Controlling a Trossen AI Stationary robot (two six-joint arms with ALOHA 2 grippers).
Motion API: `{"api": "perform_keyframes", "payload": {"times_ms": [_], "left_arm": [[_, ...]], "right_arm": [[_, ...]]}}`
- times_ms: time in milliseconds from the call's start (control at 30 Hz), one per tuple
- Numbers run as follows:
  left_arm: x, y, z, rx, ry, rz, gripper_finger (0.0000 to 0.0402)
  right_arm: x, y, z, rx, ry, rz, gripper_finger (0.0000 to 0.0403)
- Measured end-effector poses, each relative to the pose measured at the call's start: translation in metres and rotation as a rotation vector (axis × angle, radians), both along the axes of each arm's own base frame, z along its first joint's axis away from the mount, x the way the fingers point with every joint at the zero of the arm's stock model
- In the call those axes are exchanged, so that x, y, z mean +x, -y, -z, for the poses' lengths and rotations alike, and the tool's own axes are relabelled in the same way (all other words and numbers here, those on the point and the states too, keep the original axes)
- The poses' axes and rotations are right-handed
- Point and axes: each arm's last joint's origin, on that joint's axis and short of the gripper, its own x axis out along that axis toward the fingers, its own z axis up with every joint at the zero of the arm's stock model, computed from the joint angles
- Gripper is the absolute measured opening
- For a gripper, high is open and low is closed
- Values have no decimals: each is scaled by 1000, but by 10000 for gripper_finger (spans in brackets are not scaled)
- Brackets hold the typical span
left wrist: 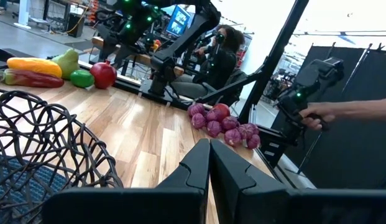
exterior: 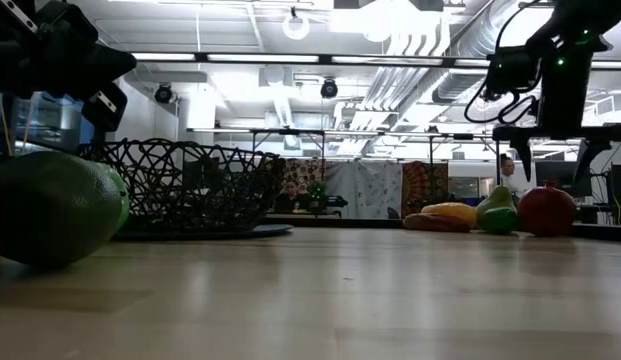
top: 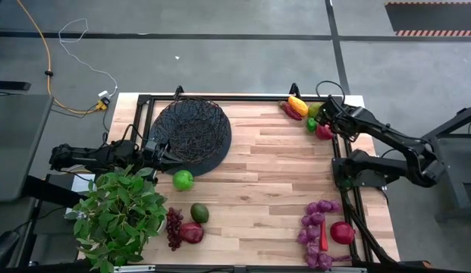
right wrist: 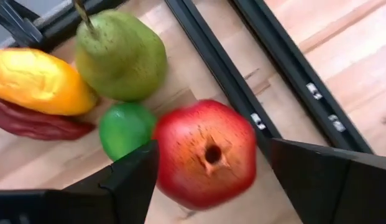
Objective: Build produce basket
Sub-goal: Put the top pomegranate into the wire basket
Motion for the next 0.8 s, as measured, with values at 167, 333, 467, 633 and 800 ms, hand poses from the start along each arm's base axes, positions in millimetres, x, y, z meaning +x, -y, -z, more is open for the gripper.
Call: {"api": "perform_keyframes", "payload": {"times_ms": [167, 333, 467, 633, 800], "left_arm": [[0, 0, 0, 0, 0, 0, 1], [0, 0, 0, 0, 0, 0, 1], [0, 0, 0, 0, 0, 0, 1], [0, 0, 0, 0, 0, 0, 1], [0, 0, 0, 0, 0, 0, 1]], "right_arm": [[-2, 3, 0, 6, 11, -5, 242], [-4, 3, 1, 11, 2, -5, 208], [-3, 6, 4, 45, -19, -26, 179], [-2, 10, 6, 39, -20, -15, 148], [-2, 11, 6, 35, -14, -16, 127]]}}
